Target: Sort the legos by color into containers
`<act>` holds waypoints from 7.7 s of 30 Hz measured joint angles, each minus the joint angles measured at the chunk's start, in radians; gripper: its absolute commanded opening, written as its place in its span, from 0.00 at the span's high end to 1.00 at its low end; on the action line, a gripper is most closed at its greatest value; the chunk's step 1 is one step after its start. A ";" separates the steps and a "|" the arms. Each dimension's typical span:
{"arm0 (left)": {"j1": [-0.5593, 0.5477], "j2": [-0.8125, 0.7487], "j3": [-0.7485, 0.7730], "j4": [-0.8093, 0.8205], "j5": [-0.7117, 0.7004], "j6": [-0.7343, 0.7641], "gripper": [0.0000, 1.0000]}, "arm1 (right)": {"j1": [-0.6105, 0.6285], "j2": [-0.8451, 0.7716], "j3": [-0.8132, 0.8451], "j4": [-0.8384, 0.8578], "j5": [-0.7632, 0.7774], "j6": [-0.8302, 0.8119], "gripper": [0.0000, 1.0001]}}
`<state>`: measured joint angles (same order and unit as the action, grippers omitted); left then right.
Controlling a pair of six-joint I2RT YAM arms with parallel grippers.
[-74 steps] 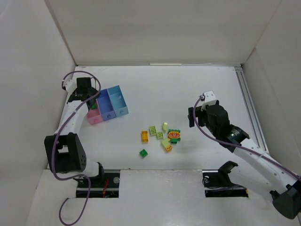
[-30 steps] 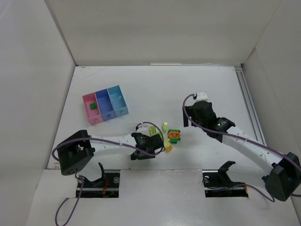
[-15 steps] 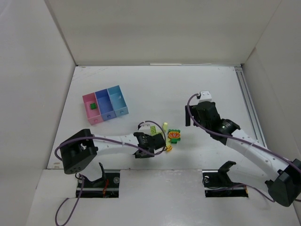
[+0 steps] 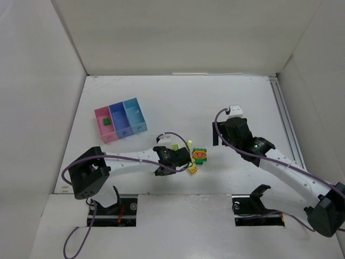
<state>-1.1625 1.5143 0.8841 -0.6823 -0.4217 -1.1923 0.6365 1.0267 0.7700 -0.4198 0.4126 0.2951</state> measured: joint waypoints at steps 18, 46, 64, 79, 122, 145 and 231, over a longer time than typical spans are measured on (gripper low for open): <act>1.035 -0.383 0.122 0.180 -0.060 0.314 0.71 | 0.001 0.087 0.003 0.080 -0.039 -0.055 0.03; 1.197 -0.040 0.208 0.249 -0.026 0.429 0.05 | 0.151 0.459 0.197 0.159 -0.129 -0.091 0.07; 0.916 -0.524 0.010 0.243 0.117 0.386 0.00 | 0.183 0.702 0.280 0.141 -0.088 0.079 0.39; 0.916 -0.645 -0.059 0.121 0.154 0.354 0.00 | 0.197 0.747 0.295 0.141 -0.089 0.096 0.75; 0.916 -0.863 0.029 -0.131 -0.111 0.170 0.00 | 0.385 1.523 1.580 0.346 -0.327 -0.216 0.26; 0.880 -0.694 -0.014 0.110 0.174 0.349 0.00 | 0.090 0.467 0.499 0.471 -0.033 -0.133 0.00; 0.259 0.120 0.141 0.264 0.023 0.231 0.33 | -0.251 -0.086 -0.031 0.142 0.033 -0.055 0.00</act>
<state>-0.9035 1.6344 1.0252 -0.4187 -0.3985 -0.9611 0.3855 0.9409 0.7387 -0.2775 0.4458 0.2398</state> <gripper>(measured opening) 0.665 0.994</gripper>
